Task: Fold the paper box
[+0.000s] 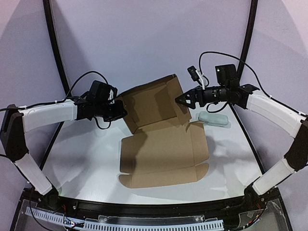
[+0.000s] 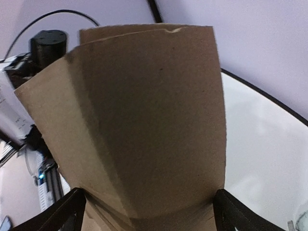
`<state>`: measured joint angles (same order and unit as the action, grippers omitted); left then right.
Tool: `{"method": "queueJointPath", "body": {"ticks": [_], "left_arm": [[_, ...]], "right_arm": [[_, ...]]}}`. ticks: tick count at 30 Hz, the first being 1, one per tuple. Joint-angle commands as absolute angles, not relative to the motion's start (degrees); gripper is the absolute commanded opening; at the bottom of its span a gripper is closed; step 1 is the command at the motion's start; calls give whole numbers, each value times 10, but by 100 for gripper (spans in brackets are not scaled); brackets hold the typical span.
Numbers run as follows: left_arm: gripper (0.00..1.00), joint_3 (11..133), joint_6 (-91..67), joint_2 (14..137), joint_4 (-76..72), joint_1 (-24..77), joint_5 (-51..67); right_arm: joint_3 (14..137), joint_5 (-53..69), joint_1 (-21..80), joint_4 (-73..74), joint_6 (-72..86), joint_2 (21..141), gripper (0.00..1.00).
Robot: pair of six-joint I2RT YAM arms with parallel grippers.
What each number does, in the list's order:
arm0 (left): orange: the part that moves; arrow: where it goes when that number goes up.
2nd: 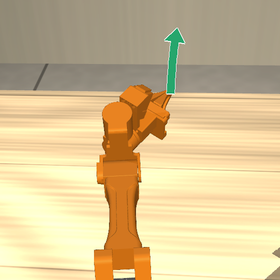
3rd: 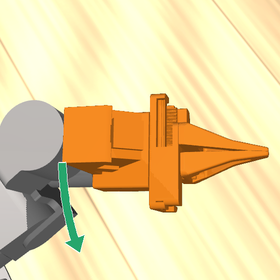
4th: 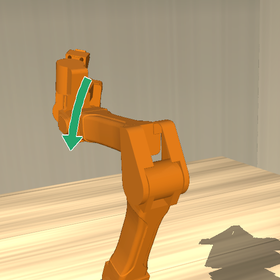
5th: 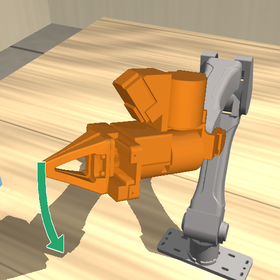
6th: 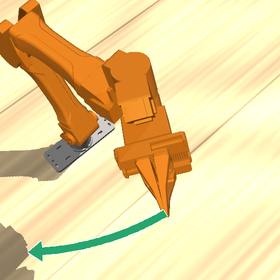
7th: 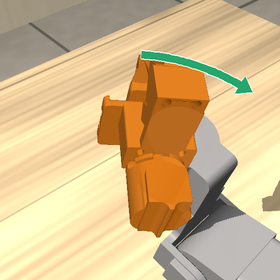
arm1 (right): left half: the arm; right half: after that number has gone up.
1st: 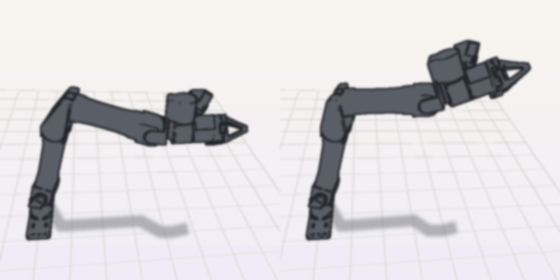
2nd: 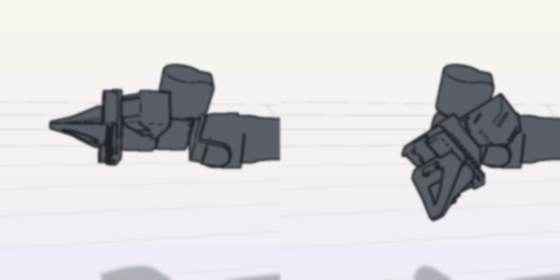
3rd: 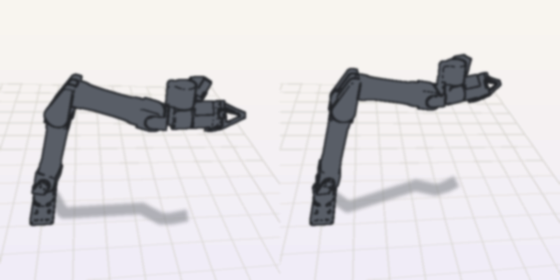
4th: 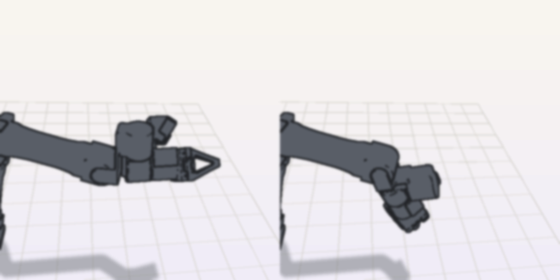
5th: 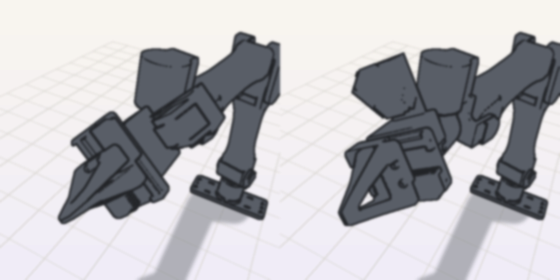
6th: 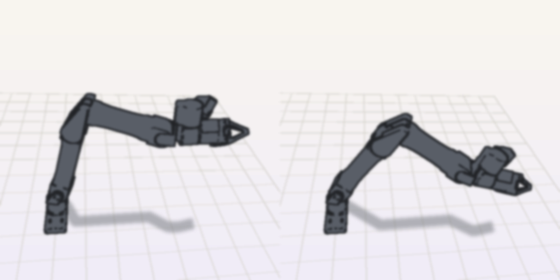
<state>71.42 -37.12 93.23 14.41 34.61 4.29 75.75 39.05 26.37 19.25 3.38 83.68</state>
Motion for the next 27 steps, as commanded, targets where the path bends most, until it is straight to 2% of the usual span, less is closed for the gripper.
{"method": "queueJointPath", "body": {"ticks": [1,7,19,22,27], "left_arm": [[1,745,-371,925,133,351,62],[1,735,-321,921,129,352,67],[1,677,-167,899,103,352,65],[1,669,-156,898,98,352,52],[1,656,-129,906,66,356,54]], "right_arm": [[747,254,293,133,36,835,89],[700,110,314,75,20,847,86],[568,57,314,-106,-8,868,65],[549,52,314,-137,-10,875,57],[528,42,315,-169,-15,888,53]]}}
